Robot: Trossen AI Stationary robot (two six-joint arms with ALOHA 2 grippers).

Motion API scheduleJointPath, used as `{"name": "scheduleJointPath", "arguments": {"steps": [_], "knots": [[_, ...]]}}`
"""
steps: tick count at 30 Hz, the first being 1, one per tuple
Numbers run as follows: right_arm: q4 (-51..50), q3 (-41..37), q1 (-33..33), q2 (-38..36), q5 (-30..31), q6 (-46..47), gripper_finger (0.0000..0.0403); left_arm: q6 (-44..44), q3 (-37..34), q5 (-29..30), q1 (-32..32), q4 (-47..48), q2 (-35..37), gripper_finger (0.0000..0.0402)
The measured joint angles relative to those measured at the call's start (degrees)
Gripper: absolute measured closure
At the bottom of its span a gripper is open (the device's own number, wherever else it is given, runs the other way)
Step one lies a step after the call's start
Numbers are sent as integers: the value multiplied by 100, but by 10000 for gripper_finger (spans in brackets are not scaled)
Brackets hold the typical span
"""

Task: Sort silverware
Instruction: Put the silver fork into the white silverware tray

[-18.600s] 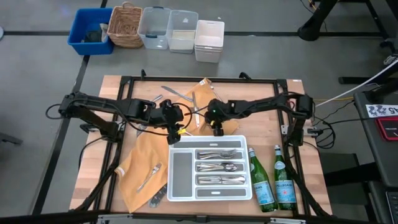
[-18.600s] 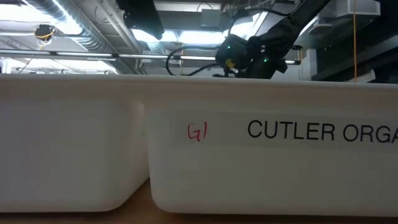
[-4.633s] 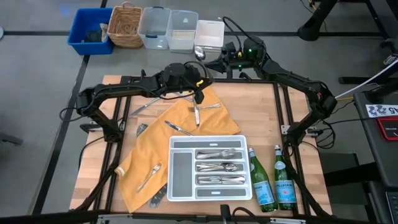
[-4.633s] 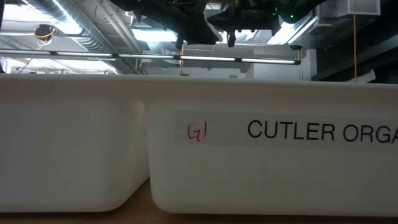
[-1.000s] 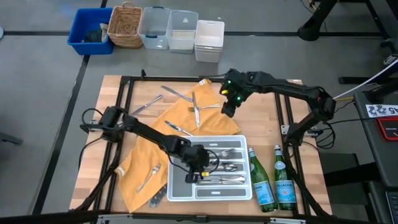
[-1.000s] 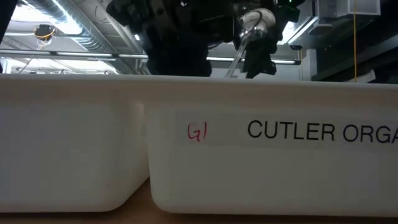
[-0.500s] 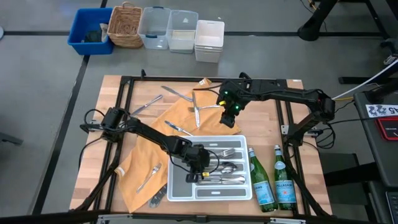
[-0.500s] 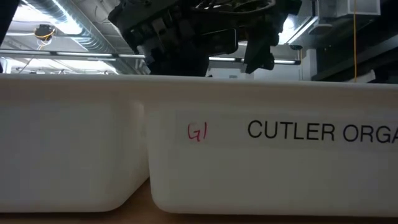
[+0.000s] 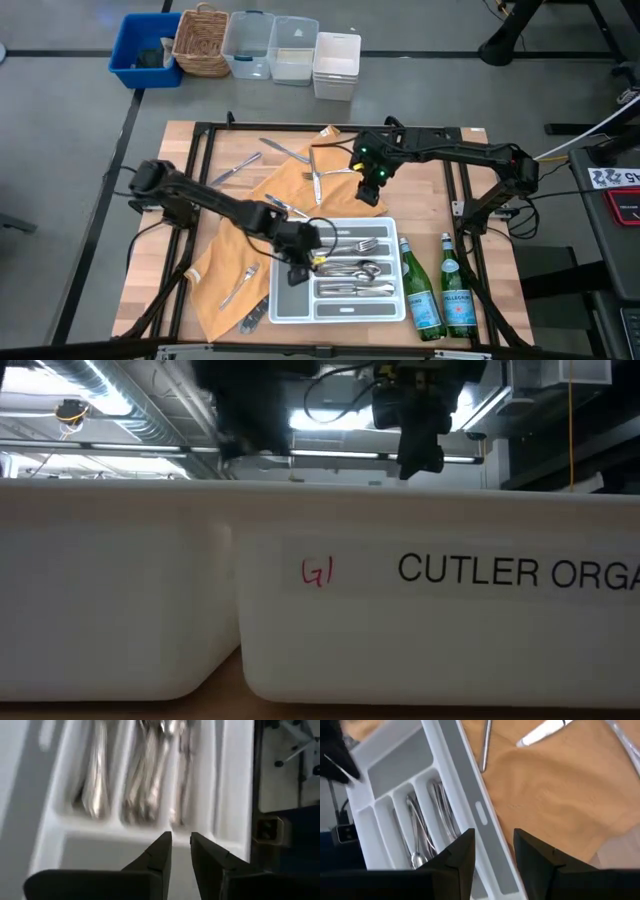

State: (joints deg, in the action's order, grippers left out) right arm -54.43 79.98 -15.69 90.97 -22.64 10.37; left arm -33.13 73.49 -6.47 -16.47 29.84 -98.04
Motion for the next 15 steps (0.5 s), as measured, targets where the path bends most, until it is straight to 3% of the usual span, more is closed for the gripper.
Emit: {"name": "scheduleJointPath", "arguments": {"steps": [9, 15], "knots": [[-407, -3, 452, 1, 14, -187, 267, -2449, 0, 3, -1162, 1690, 487, 341], [-362, -3, 920, 1, 19, -188, 267, -4416, -80, 622, -2009, 2275, 443, 333]]}}
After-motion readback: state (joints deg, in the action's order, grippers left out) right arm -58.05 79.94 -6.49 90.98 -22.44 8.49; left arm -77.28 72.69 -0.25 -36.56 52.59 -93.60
